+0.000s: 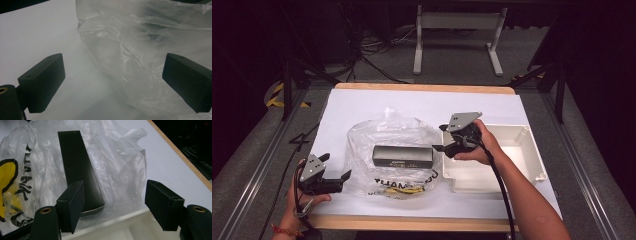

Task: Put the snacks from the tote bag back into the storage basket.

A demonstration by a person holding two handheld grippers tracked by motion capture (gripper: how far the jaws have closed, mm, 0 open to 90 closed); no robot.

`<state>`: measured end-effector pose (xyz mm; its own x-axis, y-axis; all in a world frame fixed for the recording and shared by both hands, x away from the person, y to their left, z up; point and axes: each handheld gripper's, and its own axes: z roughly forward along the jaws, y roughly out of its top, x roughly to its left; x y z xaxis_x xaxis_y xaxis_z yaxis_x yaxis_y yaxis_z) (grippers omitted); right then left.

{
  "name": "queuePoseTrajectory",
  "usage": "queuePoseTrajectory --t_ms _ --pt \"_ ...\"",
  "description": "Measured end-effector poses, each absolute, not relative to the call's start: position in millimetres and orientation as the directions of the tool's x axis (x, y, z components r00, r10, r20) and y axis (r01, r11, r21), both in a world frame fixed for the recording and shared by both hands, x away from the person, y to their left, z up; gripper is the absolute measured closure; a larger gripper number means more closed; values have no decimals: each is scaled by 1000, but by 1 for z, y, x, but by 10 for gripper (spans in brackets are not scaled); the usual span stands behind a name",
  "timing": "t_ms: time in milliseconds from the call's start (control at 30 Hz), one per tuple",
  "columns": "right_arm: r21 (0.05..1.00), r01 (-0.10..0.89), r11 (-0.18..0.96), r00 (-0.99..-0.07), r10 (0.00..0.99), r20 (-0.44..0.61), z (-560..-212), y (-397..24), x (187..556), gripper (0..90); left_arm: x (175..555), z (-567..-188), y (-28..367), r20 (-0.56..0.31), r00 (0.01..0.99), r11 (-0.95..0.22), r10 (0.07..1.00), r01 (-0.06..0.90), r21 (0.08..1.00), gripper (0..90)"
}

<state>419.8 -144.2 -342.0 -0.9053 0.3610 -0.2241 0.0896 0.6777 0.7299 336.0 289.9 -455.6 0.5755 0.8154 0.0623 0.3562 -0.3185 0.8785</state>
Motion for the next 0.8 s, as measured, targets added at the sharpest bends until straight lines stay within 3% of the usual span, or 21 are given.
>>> queuePoseTrajectory --t_ms 233,800 --pt "639 52 768 -940 254 -229 -346 -114 426 342 336 -456 290 62 577 -319 814 356 878 54" --pt "472 30 881 -979 121 -163 -366 -81 437 341 335 -456 289 73 589 -337 804 351 874 54"
